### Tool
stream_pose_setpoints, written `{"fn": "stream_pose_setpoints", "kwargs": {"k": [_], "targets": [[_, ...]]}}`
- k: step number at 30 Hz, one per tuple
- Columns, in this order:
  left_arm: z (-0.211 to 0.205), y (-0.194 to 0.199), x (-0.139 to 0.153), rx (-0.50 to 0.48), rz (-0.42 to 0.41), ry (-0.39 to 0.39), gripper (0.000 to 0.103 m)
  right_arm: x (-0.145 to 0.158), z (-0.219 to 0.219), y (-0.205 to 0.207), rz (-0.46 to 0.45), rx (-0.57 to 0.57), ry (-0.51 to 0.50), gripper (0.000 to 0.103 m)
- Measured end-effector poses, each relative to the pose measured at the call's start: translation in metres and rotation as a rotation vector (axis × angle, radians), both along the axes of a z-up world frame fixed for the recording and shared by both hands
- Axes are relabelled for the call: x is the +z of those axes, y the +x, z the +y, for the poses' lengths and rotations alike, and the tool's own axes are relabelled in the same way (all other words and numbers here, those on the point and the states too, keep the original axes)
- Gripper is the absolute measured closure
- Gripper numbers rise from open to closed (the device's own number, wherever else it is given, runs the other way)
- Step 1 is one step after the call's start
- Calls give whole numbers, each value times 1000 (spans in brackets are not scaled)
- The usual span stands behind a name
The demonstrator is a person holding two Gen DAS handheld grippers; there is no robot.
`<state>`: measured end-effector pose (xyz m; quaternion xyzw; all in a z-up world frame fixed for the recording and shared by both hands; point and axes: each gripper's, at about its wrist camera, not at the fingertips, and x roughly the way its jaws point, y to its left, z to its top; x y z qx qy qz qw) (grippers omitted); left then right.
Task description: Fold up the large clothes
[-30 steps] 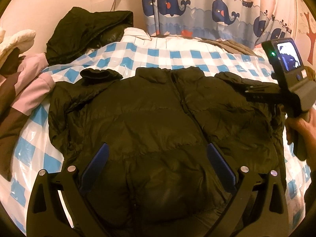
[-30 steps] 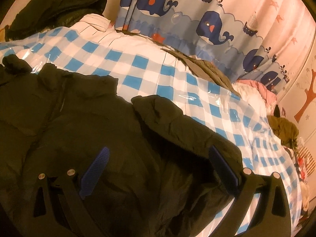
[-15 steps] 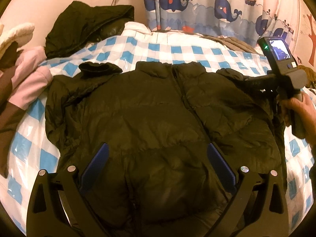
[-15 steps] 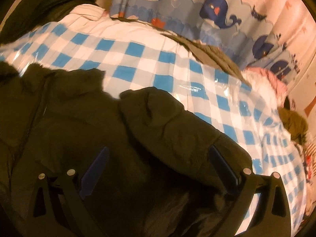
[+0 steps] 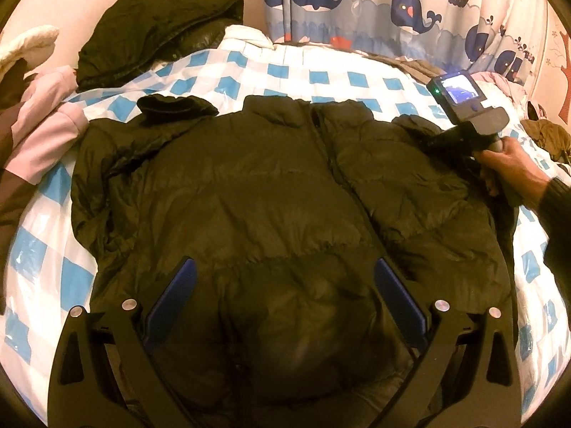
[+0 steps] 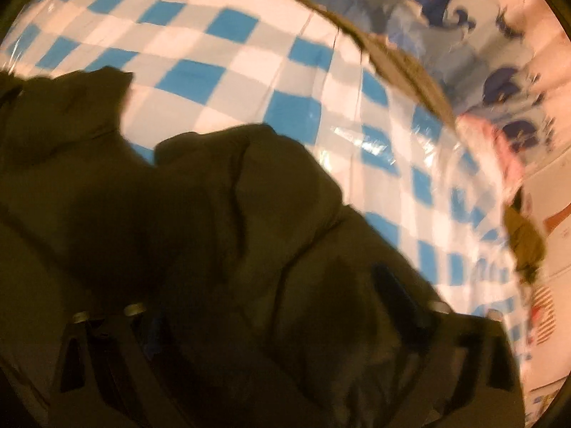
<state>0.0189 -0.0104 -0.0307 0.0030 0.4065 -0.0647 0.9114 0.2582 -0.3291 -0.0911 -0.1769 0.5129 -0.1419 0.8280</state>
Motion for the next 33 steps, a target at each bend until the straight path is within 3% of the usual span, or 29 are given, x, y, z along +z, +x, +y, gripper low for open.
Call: {"fn": "stream_pose_setpoints", "kwargs": {"k": [1, 3, 7, 11, 15, 20, 22, 25, 27, 31, 33], "targets": [[0, 0, -1, -1, 4, 0, 8, 0, -12, 4, 13, -37, 76, 94], [-1, 1, -4, -4, 14, 2, 8, 7, -19, 2, -16, -49, 128, 96], [-1, 1, -6, -5, 19, 4, 8, 49, -47, -25, -165, -65, 307, 96], [-1, 2, -7, -2, 18, 7, 8, 121, -105, -79, -398, -98, 537, 96], [-3, 2, -6, -3, 24, 8, 8, 183, -187, -136, -617, -190, 698, 96], [-6, -4, 7, -11, -20, 6, 8, 218, -297, -210, -849, -320, 821, 96], [-7, -4, 9, -7, -30, 13, 8, 211, -336, -240, -919, -377, 867, 96], [-10, -3, 8, -11, -21, 22, 8, 177, -383, -273, -973, -475, 919, 96], [-11, -3, 7, -15, -16, 25, 8, 132, -415, -298, -994, -603, 952, 96], [-11, -4, 8, -31, -30, 48, 8, 27, -457, -345, -924, -930, 1134, 93], [-8, -6, 13, -30, -37, 51, 8, 14, -450, -364, -916, -946, 1133, 92]]}}
